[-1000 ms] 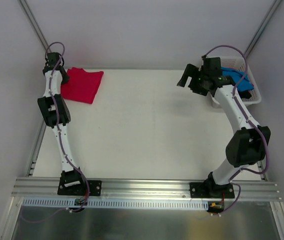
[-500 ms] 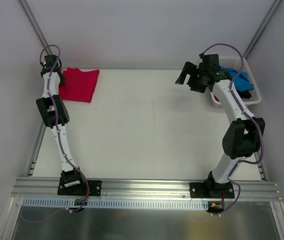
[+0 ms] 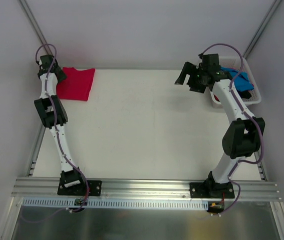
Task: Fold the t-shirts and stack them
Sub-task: Neatly place the folded tshirt to the corner
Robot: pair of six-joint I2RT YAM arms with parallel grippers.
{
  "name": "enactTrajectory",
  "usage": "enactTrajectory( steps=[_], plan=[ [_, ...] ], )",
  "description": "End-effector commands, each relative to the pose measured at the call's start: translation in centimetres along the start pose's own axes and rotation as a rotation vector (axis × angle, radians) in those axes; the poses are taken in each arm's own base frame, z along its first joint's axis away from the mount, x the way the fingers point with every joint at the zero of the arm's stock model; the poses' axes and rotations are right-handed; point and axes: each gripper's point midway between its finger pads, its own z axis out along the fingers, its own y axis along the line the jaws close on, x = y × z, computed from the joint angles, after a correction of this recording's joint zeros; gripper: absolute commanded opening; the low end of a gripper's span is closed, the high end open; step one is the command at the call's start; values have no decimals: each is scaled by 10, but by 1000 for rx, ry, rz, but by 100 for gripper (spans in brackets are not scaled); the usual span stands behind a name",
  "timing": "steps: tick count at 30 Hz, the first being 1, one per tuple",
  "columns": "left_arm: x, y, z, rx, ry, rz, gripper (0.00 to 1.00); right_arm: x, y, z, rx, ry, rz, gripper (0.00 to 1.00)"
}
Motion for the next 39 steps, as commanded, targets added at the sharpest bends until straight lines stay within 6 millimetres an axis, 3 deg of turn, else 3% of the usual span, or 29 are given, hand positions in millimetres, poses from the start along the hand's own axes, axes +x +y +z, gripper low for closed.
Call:
enactTrajectory(
  steps=[1, 5, 6, 7, 9, 12, 16, 18, 20, 21, 22, 25, 31, 39],
  plan=[
    [-15, -19, -20, 77, -29, 19, 72, -18, 17, -10, -58, -37, -38, 99],
    [-23, -30, -59, 60, -56, 40, 87, -21, 29, -10, -117, -27, -52, 99],
    [-41, -31, -83, 45, -106, 32, 89, -21, 34, -9, -148, -22, -52, 99],
    [-36, -35, -90, 35, -105, 43, 91, -21, 37, -9, -165, -24, -53, 99],
    [-47, -39, -112, 13, -152, 52, 97, -20, 45, -9, -215, -24, -63, 99],
    [-68, -46, -164, -4, -236, 52, 99, -19, 51, -11, -253, -24, -79, 99],
    [-64, -62, -202, 14, -266, 85, 99, -21, 55, -17, -278, -40, -121, 99],
    [-52, -84, -221, 82, -255, 104, 99, -26, 58, -17, -290, -66, -137, 99],
    [-17, -99, -217, 147, -168, 96, 99, -31, 61, -15, -308, -80, -146, 99],
    [5, -122, -222, 235, -113, 96, 99, -38, 64, -15, -324, -103, -151, 99],
    [30, -120, -213, 220, -62, 121, 98, -43, 67, -13, -333, -118, -152, 99],
    [52, -111, -220, 187, -33, 130, 99, -59, 75, -4, -387, -148, -128, 99],
    [20, -99, -236, 182, -109, 152, 99, -71, 82, -1, -423, -156, -144, 99],
    [33, -86, -229, 202, -35, 76, 96, -69, 80, -5, -419, -168, -151, 99]
  ],
)
